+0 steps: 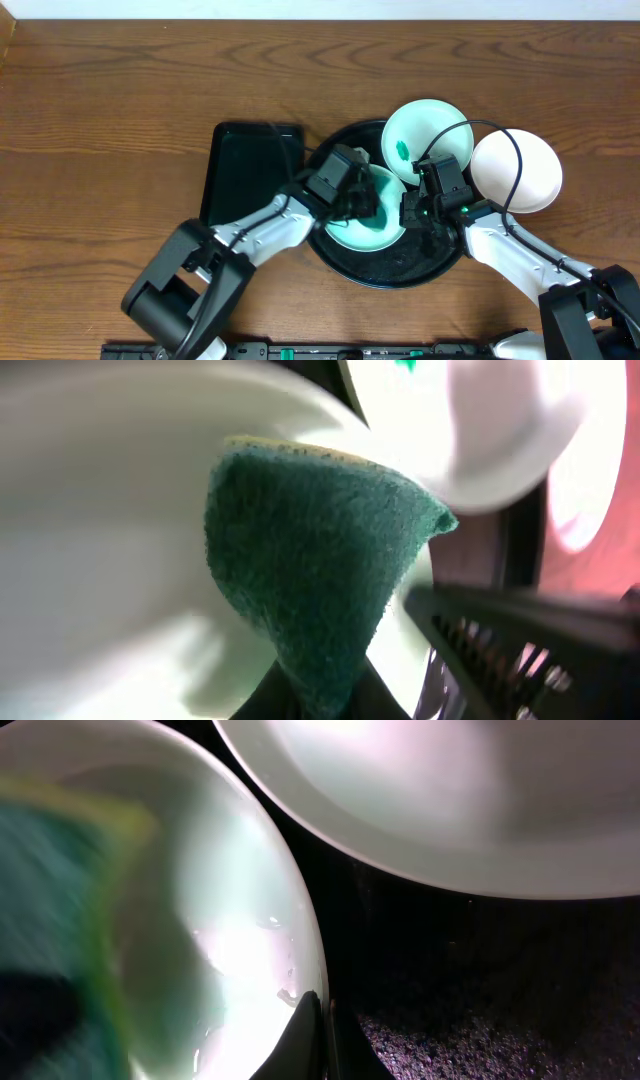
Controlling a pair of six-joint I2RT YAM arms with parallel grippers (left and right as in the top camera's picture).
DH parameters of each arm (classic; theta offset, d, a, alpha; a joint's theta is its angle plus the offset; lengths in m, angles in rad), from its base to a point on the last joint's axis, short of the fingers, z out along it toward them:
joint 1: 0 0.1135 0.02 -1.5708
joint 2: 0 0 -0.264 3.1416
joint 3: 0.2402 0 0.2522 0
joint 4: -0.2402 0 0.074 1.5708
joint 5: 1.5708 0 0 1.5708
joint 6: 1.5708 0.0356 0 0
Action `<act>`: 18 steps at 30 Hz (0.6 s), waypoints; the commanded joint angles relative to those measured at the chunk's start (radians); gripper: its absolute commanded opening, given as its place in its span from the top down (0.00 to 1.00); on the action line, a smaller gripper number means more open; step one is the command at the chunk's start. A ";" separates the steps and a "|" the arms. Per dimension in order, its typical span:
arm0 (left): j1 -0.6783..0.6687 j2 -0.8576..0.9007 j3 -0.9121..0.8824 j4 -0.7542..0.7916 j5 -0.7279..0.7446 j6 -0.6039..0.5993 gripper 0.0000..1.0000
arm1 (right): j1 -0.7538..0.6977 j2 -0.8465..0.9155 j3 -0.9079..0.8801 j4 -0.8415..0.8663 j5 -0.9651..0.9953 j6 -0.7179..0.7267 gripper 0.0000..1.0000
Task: Clean dirty plates on tray and stack at the side
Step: 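Carry the green sponge with the left gripper back to the black tray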
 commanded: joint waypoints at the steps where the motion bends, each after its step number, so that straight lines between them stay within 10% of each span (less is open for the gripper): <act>1: 0.060 -0.089 0.038 -0.011 0.017 0.035 0.92 | 0.007 -0.005 -0.005 -0.001 -0.074 0.004 0.99; 18: 0.411 -0.318 0.037 -0.443 -0.060 0.292 0.91 | 0.007 -0.005 -0.006 -0.001 -0.074 0.004 0.99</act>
